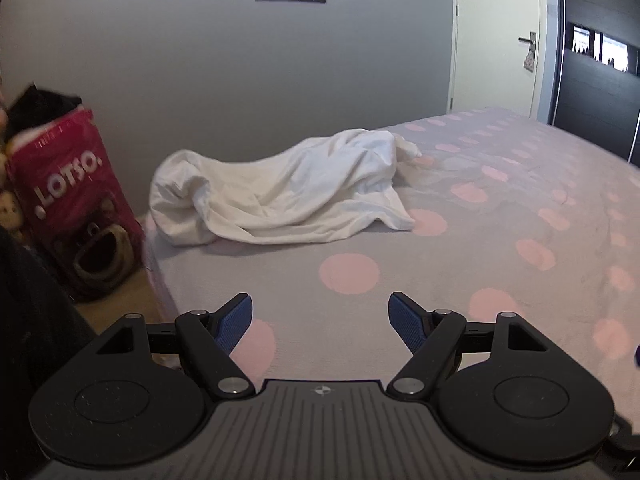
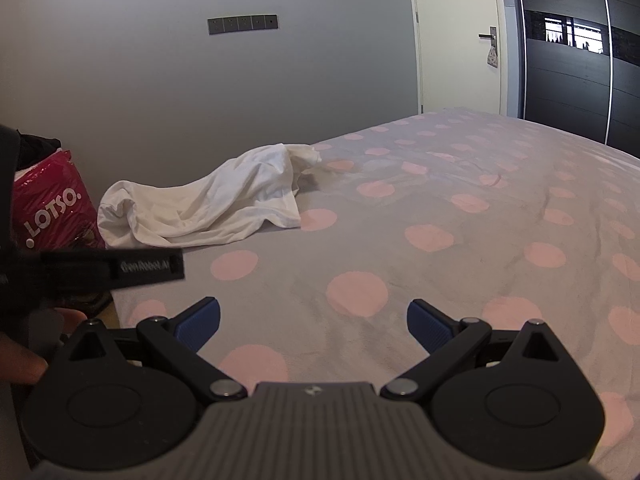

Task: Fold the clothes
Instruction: 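Move the left gripper to the white T-shirt and pinch its fabric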

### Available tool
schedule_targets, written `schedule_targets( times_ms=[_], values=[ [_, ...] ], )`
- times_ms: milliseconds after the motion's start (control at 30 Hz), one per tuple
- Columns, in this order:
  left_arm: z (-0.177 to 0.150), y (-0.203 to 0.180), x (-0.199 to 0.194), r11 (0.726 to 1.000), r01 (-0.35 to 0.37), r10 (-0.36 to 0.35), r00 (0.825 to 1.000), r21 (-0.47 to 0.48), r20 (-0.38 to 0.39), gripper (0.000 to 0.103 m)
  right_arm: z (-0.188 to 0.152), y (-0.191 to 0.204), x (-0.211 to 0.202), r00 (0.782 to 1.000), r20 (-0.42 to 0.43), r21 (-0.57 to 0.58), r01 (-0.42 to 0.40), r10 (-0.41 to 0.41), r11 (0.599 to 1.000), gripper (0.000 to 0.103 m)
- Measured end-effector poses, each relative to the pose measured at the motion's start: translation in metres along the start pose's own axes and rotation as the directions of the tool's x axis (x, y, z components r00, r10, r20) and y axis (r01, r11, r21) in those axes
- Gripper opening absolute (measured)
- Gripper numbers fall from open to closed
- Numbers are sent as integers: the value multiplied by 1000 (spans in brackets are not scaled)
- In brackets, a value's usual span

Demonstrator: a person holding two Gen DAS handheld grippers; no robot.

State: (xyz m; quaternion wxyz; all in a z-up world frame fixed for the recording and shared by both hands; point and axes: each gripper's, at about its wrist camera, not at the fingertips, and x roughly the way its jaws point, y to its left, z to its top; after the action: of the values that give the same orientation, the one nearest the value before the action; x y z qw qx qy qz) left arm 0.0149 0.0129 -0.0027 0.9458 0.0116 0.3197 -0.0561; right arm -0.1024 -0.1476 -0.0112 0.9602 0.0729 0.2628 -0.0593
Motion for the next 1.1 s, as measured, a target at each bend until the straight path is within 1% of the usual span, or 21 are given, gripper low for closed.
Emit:
schedule_targets(
  times_ms=[33, 67, 167, 233, 300, 400, 500, 600, 633, 667, 700, 767, 833, 867, 900, 967, 1033, 1100],
  values=[
    [3, 3, 3, 1000, 14, -14, 1000, -16, -14, 68, 0, -1, 0, 1000, -3, 3, 7, -7, 1000, 101],
    [7, 4, 6, 1000, 23, -24, 999, -21, -31, 67, -1, -2, 0, 1000, -5, 6, 13, -13, 1000, 101],
    [19, 6, 20, 999, 39, -38, 996, 9, -83, 63, -1, -7, 1, 999, -15, 12, 30, -30, 999, 101],
    [28, 8, 33, 998, 51, -47, 992, 35, -120, 57, -2, -8, 2, 999, -24, 10, 43, -43, 999, 101],
    [40, 10, 52, 995, 68, -56, 984, 69, -172, 56, -3, -10, 3, 998, -35, 7, 58, -58, 998, 101],
    [58, 14, 82, 988, 97, -65, 966, 117, -250, 56, -6, -12, 6, 996, -52, 5, 71, -71, 997, 101],
    [70, 21, 117, 985, 99, -52, 951, 144, -305, 56, -9, -14, 10, 994, -74, -6, 83, -83, 997, 101],
    [78, 27, 152, 978, 98, -28, 935, 182, -354, 56, -10, -15, 18, 987, -112, -21, 114, -116, 993, 101],
    [79, 29, 161, 975, 94, -15, 933, 202, -361, 56, -10, -16, 22, 983, -128, -26, 132, -134, 991, 101],
    [80, 30, 169, 971, 83, 2, 935, 223, -354, 56, -9, -16, 26, 979, -141, -31, 147, -150, 989, 101],
    [82, 31, 177, 965, 75, 18, 937, 252, -348, 56, -7, -16, 30, 973, -155, -38, 165, -168, 986, 101],
    [83, 31, 190, 942, 68, 50, 940, 329, -337, 56, -5, -16, 38, 961, -184, -55, 200, -207, 978, 101],
    [83, 34, 204, 920, 69, 71, 938, 385, -338, 60, -5, -17, 45, 954, -202, -59, 215, -222, 975, 101],
    [82, 36, 210, 909, 73, 76, 940, 410, -334, 60, -4, -18, 48, 951, -209, -59, 219, -227, 974, 101],
    [81, 38, 215, 897, 77, 75, 944, 436, -320, 60, -4, -19, 51, 949, -216, -56, 223, -230, 973, 101],
    [78, 39, 220, 860, 82, 72, 957, 504, -280, 60, -4, -19, 56, 945, -229, -48, 227, -232, 973, 101],
    [72, 41, 225, 829, 97, 68, 960, 550, -272, 64, -5, -19, 61, 942, -242, -42, 228, -231, 973, 101],
    [67, 44, 231, 808, 107, 67, 960, 580, -271, 65, -5, -17, 65, 940, -252, -42, 226, -230, 973, 101]
  ],
)
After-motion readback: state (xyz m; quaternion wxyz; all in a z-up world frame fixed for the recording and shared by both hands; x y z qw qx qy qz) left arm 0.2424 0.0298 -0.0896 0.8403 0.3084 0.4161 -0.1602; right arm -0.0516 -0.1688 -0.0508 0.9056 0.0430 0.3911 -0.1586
